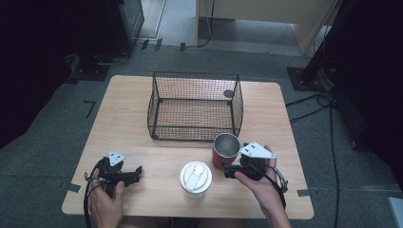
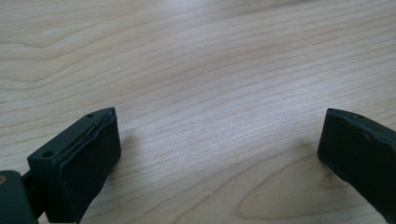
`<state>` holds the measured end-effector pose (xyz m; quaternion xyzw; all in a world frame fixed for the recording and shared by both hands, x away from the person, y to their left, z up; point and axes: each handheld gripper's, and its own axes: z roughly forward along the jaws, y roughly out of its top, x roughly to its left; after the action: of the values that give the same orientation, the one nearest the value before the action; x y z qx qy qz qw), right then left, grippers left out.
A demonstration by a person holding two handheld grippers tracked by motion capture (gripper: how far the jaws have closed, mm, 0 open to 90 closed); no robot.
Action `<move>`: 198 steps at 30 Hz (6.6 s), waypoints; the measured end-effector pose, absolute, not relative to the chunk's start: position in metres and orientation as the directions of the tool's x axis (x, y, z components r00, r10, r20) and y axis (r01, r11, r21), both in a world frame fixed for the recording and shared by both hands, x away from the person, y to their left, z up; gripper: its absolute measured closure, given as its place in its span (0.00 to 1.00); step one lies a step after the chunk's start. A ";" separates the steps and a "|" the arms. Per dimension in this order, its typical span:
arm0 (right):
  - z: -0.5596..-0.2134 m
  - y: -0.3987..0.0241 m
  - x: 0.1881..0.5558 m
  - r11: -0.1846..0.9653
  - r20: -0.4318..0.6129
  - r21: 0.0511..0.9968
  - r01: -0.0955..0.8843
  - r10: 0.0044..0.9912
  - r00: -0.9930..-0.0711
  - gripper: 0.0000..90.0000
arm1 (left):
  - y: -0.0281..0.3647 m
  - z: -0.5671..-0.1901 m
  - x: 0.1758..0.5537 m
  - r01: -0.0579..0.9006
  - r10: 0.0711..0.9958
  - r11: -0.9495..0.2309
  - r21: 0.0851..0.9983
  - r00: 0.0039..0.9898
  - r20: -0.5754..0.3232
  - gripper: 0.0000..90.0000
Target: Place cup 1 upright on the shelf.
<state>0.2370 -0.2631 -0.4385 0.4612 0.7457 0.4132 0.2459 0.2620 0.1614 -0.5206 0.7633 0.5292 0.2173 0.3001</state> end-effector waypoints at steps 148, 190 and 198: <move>-0.428 -0.115 0.480 0.237 0.027 0.886 0.397 0.830 -0.557 0.08 | 0.162 -0.520 0.262 0.679 0.938 -0.263 0.686 0.347 0.017 0.00; -0.401 -0.149 0.441 0.206 0.076 0.879 0.431 0.831 -0.552 0.00 | 0.162 -0.520 0.262 0.679 0.937 -0.265 0.685 0.348 0.017 0.00; -0.392 -0.177 0.421 0.190 0.071 0.887 0.422 0.845 -0.530 0.00 | 0.160 -0.520 0.264 0.682 0.940 -0.258 0.684 0.341 0.016 0.00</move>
<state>0.4208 -0.1769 -0.3918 0.4293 0.7376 0.4700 0.2253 0.2639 0.1598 -0.5202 0.7629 0.5315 0.2174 0.2972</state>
